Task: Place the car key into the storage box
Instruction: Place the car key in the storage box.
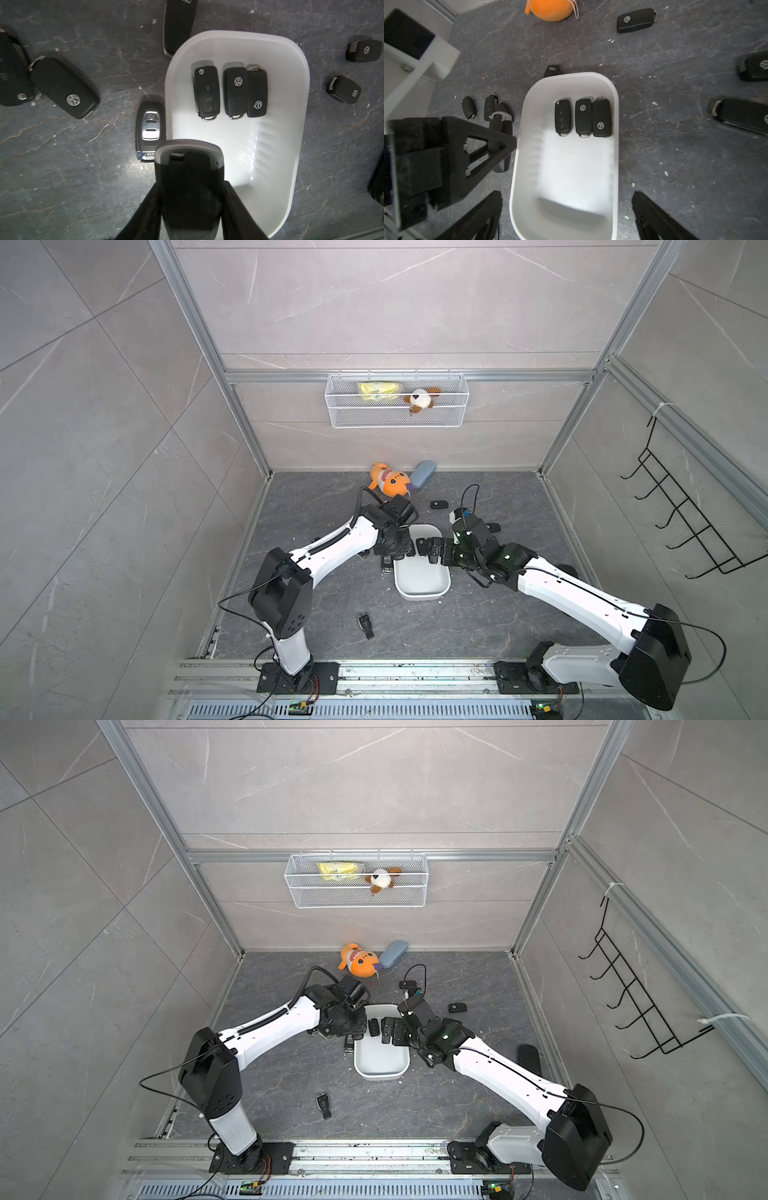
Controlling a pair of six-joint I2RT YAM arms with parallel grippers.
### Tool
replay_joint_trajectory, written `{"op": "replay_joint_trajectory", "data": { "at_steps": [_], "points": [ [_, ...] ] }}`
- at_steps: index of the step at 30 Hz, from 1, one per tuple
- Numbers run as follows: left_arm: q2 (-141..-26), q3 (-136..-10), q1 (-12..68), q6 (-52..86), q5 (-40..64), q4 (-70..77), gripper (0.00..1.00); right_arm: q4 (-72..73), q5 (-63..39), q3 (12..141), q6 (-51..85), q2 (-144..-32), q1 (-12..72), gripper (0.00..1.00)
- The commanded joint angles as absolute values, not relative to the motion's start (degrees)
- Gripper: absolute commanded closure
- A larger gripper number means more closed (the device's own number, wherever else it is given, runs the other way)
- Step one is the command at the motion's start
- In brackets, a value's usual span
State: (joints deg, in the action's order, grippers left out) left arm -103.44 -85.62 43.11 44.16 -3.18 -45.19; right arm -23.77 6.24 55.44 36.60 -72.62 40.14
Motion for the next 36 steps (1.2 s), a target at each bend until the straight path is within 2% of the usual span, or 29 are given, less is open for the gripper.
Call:
{"op": "replay_joint_trajectory", "data": {
  "at_steps": [1, 18, 28, 36],
  "points": [
    [-107.43, -90.73, 43.94, 45.43, -5.2, -49.07, 0.71, -26.25, 6.95, 54.1, 35.66, -69.93, 38.93, 0.0],
    [-129.5, -115.02, 45.94, 44.89, -19.83, -67.67, 0.71, -29.52, 5.27, 50.72, 33.27, -63.38, 33.61, 0.0],
    [-135.03, -117.59, 46.1, 44.17, -23.08, -68.2, 0.71, -29.38, 4.58, 50.54, 33.2, -63.45, 32.39, 0.01],
    [-136.87, -117.98, 46.13, 43.29, -19.9, -65.54, 0.7, -29.27, 4.13, 50.98, 33.1, -64.15, 32.04, 0.0]
  ]
}}
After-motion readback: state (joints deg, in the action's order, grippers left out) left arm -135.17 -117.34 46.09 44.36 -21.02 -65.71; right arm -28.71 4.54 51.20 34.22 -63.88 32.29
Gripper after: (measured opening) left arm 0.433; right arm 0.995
